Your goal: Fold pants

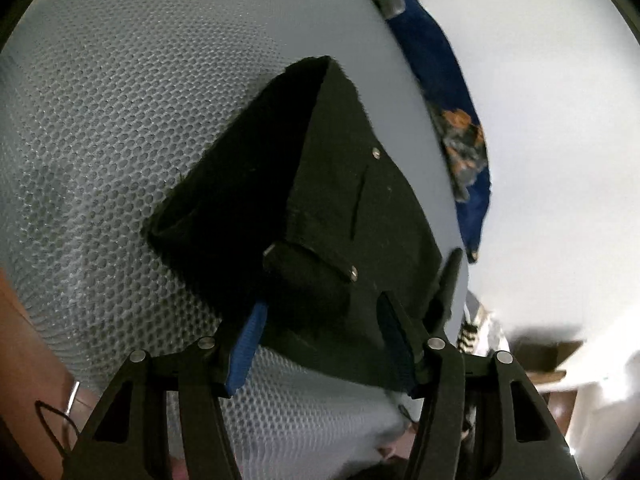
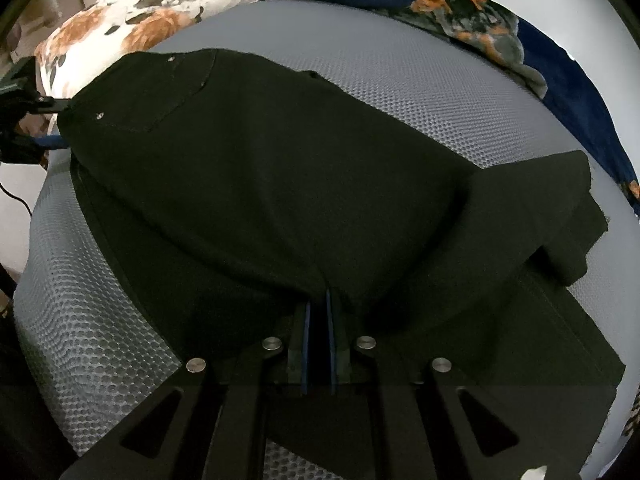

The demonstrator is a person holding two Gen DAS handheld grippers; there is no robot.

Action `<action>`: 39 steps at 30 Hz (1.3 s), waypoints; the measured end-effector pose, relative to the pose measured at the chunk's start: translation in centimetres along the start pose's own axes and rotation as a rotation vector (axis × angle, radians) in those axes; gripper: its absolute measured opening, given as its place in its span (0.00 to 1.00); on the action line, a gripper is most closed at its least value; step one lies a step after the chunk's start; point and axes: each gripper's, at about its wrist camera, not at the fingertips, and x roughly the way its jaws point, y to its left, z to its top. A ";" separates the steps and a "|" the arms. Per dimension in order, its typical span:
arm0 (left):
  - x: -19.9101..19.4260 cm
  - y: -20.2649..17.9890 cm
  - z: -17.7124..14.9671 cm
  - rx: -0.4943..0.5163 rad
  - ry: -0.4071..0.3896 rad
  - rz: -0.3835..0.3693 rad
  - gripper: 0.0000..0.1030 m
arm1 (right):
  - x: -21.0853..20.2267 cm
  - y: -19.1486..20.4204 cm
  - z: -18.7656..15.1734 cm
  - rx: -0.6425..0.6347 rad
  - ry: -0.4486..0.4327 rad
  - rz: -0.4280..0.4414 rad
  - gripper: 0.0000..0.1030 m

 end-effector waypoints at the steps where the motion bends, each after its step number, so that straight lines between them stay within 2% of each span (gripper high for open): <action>1: 0.2 -0.3 0.1 0.010 -0.016 0.026 0.43 | -0.2 -0.1 -0.1 0.010 -0.006 0.003 0.06; 2: 0.4 -0.8 0.2 0.038 -0.029 0.065 0.29 | -0.3 -0.3 -0.1 0.026 -0.011 0.008 0.06; 5: 0.4 -2.7 1.2 0.088 -0.058 0.069 0.16 | -1.2 -0.5 -0.1 0.072 -0.034 0.016 0.06; 9: -1.1 -7.2 3.3 0.258 -0.139 0.046 0.14 | -2.9 0.6 0.3 0.081 -0.065 -0.007 0.05; 11: -1.8 -9.0 4.1 0.326 -0.155 0.016 0.15 | -3.8 1.1 0.4 0.092 -0.077 -0.016 0.05; 14: -2.0 -10.2 4.8 0.421 -0.153 0.019 0.15 | -4.6 1.5 -0.1 0.111 -0.087 0.001 0.05; 16: -1.7 -9.5 4.8 0.467 -0.127 0.033 0.15 | -4.5 2.0 -0.8 0.118 -0.073 0.015 0.05; 17: -1.2 -8.6 4.5 0.484 -0.102 0.064 0.15 | -4.2 2.0 -1.1 0.121 -0.065 0.019 0.05; 21: 0.1 -4.0 3.2 0.457 -0.006 0.154 0.15 | -2.1 2.8 -2.0 0.117 0.005 0.034 0.05; 24: 0.4 -1.2 2.4 0.408 0.028 0.159 0.15 | -1.7 3.1 -2.3 0.114 0.040 0.060 0.05; 27: -0.1 -1.3 1.4 0.453 0.022 0.178 0.15 | -2.7 3.2 -2.5 0.094 0.047 0.080 0.05; 30: 0.7 -1.9 1.0 0.504 0.017 0.209 0.15 | -2.1 3.4 -2.7 0.082 0.052 0.063 0.05; 33: 1.4 -2.2 1.3 0.517 0.010 0.211 0.15 | -0.8 2.9 -2.6 0.106 0.064 0.065 0.05; 39: 1.5 -2.1 1.0 0.535 0.005 0.231 0.19 | -0.9 2.5 -2.6 0.111 0.067 0.082 0.06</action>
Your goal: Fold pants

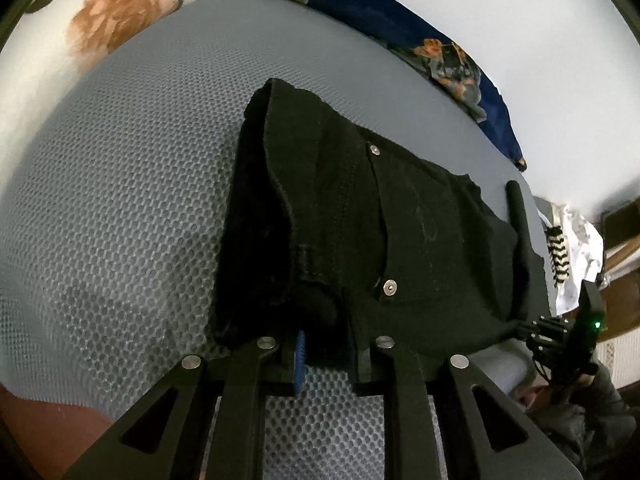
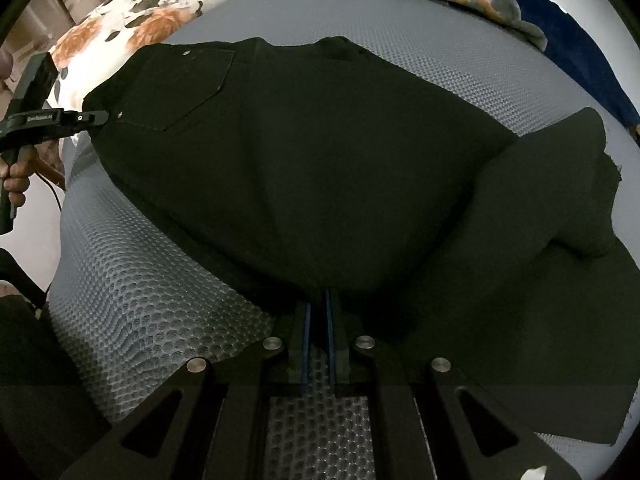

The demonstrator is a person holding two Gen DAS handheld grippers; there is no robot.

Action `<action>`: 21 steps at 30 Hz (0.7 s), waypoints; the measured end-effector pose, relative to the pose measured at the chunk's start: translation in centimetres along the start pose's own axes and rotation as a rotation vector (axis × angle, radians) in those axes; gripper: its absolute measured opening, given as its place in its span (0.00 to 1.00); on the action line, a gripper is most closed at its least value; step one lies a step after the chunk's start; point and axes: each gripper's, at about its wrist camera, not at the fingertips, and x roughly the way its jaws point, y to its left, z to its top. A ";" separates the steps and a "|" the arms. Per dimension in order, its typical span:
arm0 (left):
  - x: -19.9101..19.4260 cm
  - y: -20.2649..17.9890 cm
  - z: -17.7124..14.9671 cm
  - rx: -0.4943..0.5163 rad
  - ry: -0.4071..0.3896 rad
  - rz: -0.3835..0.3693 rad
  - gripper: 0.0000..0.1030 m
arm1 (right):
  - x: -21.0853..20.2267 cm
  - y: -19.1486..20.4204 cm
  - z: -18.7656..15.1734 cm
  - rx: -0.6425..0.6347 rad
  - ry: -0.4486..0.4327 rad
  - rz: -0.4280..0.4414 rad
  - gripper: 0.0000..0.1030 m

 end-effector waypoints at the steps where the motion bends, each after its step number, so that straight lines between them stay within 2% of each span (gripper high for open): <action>1: -0.3 0.2 -0.3 -0.001 0.000 0.004 0.19 | 0.0 0.0 -0.1 0.001 -0.002 0.001 0.06; 2: -0.4 0.0 -0.3 -0.003 0.006 0.009 0.20 | -0.1 -0.1 -0.1 0.005 -0.006 0.002 0.08; 4: -1.1 -0.3 -0.6 0.001 0.016 0.035 0.28 | -0.2 -0.5 0.0 0.011 -0.011 0.007 0.09; 5: -1.5 -0.5 -0.8 0.018 0.013 0.065 0.38 | -0.3 -0.6 0.0 0.013 -0.013 0.010 0.10; 6: -2.3 -0.8 -1.1 0.050 0.000 0.106 0.42 | -0.4 -0.9 -0.1 0.018 -0.016 0.012 0.12; 9: -4.5 -1.2 -1.6 0.130 -0.034 0.206 0.42 | -0.9 -1.4 -0.1 0.053 -0.042 0.034 0.24; 12: -6.2 -2.1 -1.7 0.173 -0.094 0.303 0.42 | -1.0 -1.7 -0.1 0.080 -0.047 0.055 0.26; 14: -6.9 -4.5 -2.1 0.242 -0.144 0.287 0.42 | -1.3 -1.9 -0.1 0.093 -0.057 0.060 0.26; 16: -6.3 -7.6 -2.5 0.327 -0.153 0.227 0.42 | -1.4 -2.2 0.0 0.096 -0.065 0.059 0.26; 21: -1.8 -16.0 -4.0 0.576 -0.102 0.063 0.42 | -1.6 -2.4 0.4 0.111 -0.078 0.067 0.26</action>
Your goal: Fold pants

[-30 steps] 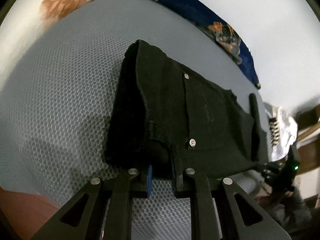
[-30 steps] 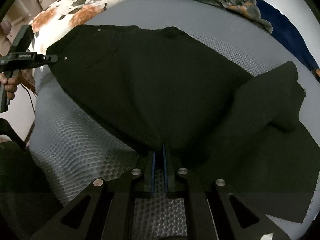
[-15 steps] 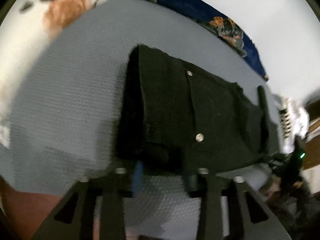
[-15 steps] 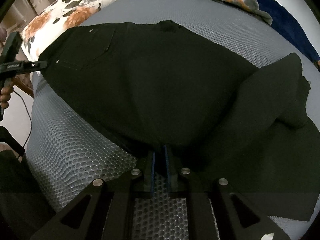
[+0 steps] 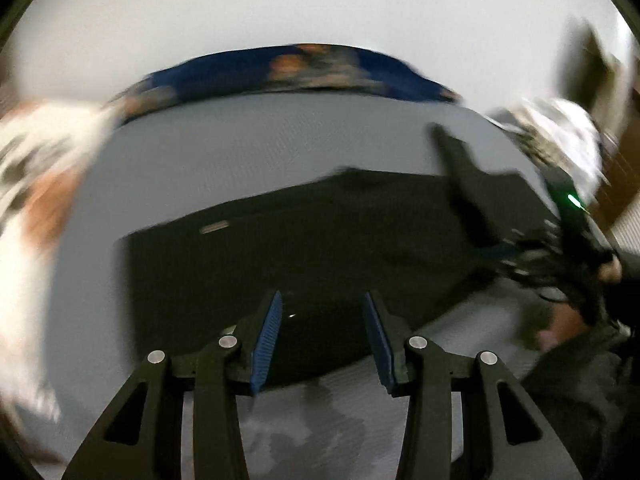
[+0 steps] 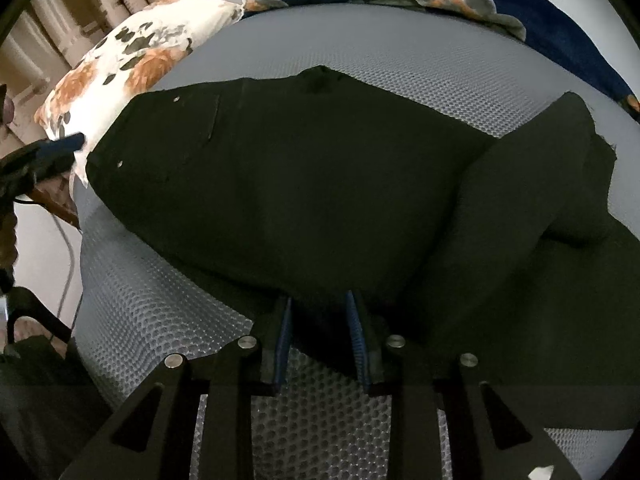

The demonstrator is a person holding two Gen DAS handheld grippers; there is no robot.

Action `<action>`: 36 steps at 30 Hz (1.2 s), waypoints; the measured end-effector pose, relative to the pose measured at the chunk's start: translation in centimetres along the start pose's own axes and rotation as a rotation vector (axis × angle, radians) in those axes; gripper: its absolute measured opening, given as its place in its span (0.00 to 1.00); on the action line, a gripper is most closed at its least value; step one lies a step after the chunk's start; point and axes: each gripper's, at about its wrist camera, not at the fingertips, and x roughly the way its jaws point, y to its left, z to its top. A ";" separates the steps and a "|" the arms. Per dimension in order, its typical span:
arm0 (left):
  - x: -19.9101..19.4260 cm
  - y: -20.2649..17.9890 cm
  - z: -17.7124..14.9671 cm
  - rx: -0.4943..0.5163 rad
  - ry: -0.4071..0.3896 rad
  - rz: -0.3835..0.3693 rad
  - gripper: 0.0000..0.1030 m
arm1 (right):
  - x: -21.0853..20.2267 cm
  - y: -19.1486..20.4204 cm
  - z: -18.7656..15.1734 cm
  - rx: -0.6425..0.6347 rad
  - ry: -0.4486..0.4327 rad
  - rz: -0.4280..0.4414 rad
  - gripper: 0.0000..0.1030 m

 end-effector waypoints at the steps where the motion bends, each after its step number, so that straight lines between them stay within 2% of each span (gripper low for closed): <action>1: 1.1 -1.5 0.4 0.040 0.006 -0.028 0.42 | 0.1 0.2 0.1 0.006 0.000 0.004 0.26; 9: 7.8 -9.3 2.5 0.232 0.085 -0.163 0.43 | 0.0 -0.2 0.9 0.041 -0.019 0.033 0.26; 14: 11.4 -12.1 2.8 0.321 0.126 -0.158 0.42 | -0.4 -0.7 1.1 0.045 -0.030 0.051 0.26; 16: 12.4 -12.6 2.5 0.318 0.140 -0.177 0.36 | -0.8 -1.0 1.2 0.046 -0.040 0.053 0.26; 17: 13.0 -12.8 2.5 0.317 0.152 -0.193 0.23 | -1.2 -1.2 1.3 0.051 -0.048 0.048 0.29; 18: 13.4 -13.0 2.3 0.319 0.164 -0.199 0.14 | -1.5 -1.5 1.3 0.056 -0.054 0.043 0.31; 19: 13.9 -13.2 2.2 0.322 0.177 -0.199 0.13 | -2.1 -1.9 1.3 0.064 -0.064 0.045 0.35; 24: 14.3 -13.7 2.2 0.295 0.176 -0.205 0.10 | -4.6 -6.9 1.6 0.165 -0.148 0.077 0.36; 27: 14.4 -13.9 2.4 0.280 0.179 -0.201 0.10 | -5.1 -12.0 2.1 0.303 -0.191 0.102 0.37; 29: 14.6 -14.0 2.4 0.267 0.185 -0.201 0.10 | -4.9 -16.0 2.6 0.412 -0.204 0.114 0.37; 33: 14.4 -14.0 2.3 0.246 0.188 -0.194 0.10 | -3.5 -21.6 3.9 0.530 -0.187 0.135 0.37; 36: 14.3 -14.0 2.2 0.234 0.191 -0.196 0.10 | -2.4 -24.1 4.8 0.599 -0.180 0.160 0.37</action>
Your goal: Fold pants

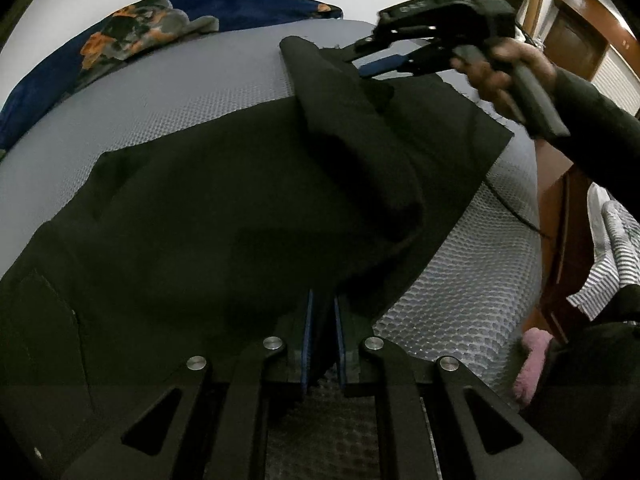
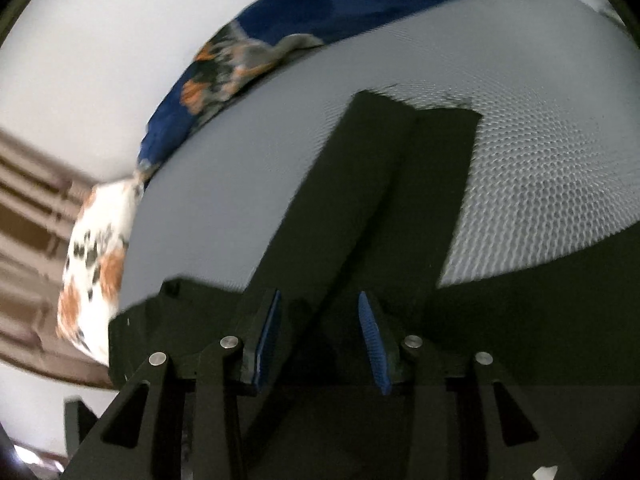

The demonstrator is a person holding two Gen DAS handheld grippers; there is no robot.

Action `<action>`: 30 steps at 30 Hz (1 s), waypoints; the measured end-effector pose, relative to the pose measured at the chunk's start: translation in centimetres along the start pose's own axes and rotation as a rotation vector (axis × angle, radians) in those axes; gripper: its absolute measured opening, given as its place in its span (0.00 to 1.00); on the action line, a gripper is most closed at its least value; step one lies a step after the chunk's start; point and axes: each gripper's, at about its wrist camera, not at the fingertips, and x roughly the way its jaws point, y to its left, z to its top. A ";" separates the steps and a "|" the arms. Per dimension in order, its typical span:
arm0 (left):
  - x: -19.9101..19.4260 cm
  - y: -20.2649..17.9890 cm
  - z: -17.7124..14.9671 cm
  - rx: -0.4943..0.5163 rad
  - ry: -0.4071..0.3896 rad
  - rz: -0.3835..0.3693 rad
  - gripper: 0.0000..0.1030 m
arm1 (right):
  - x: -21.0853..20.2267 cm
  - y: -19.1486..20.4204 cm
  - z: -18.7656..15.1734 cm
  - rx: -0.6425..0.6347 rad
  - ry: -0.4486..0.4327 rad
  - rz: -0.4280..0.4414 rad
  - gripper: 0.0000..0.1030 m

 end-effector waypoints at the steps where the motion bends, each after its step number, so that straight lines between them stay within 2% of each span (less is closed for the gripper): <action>1: 0.0 0.0 -0.1 -0.007 0.001 -0.002 0.10 | 0.1 -0.6 0.5 0.015 -0.002 0.004 0.37; 15: 0.1 0.9 -0.1 -0.075 0.003 -0.019 0.10 | 4.1 -4.5 8.9 0.159 -0.059 0.079 0.36; 18: 0.2 1.1 -0.1 -0.080 0.010 -0.020 0.10 | 4.5 -5.1 10.3 0.197 -0.078 0.099 0.29; 20: 0.3 1.1 -0.1 -0.084 0.013 -0.019 0.10 | 4.7 -5.2 10.9 0.213 -0.077 0.117 0.19; 27: 0.4 1.1 0.2 -0.088 0.019 -0.017 0.10 | 4.1 -4.0 11.1 0.179 -0.069 0.174 0.18; 30: 0.5 1.0 0.2 -0.091 0.019 -0.018 0.10 | 4.2 -3.5 10.3 0.146 -0.054 0.159 0.20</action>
